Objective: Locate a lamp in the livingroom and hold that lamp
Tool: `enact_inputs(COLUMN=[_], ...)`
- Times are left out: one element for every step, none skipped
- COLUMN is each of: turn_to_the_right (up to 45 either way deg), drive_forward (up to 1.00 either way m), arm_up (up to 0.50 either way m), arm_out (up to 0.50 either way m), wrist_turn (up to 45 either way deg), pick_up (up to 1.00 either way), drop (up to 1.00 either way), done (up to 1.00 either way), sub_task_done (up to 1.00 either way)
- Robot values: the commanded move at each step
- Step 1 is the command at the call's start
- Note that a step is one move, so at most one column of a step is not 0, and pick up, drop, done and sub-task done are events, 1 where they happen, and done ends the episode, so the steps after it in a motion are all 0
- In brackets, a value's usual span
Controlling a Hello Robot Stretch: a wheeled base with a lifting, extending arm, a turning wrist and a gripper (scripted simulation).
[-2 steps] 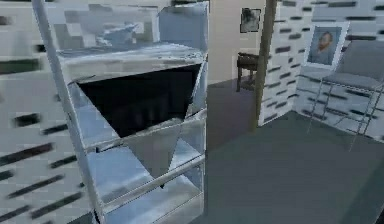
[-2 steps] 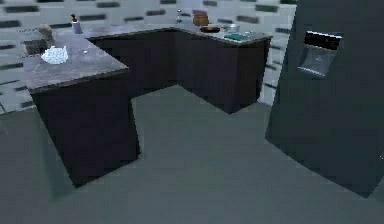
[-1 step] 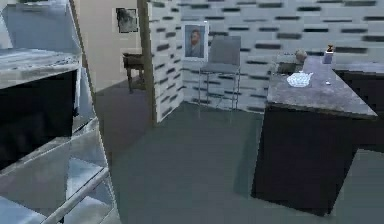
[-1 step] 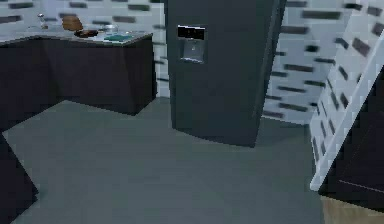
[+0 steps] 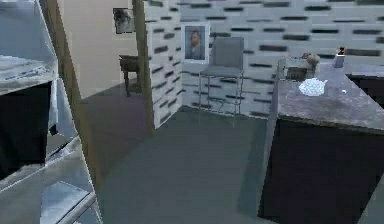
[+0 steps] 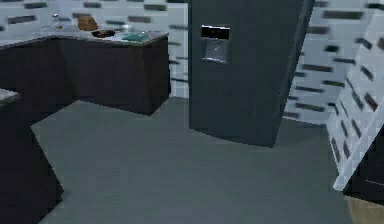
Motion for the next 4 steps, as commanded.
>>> enact_inputs(turn_to_the_right=[6.0,0.0,-45.0,-21.0], drive_forward=[0.00,0.75,0.00,0.00], arm_up=[0.00,0.00,0.00,0.00], arm_out=[0.00,0.00,0.00,0.00], wrist_turn=[0.0,0.0,0.0,0.0], pick_up=[0.00,0.00,0.00,0.00], drop=[0.00,0.00,0.00,0.00], done=[0.00,0.00,0.00,0.00], sub_task_done=[0.00,0.00,0.00,0.00])
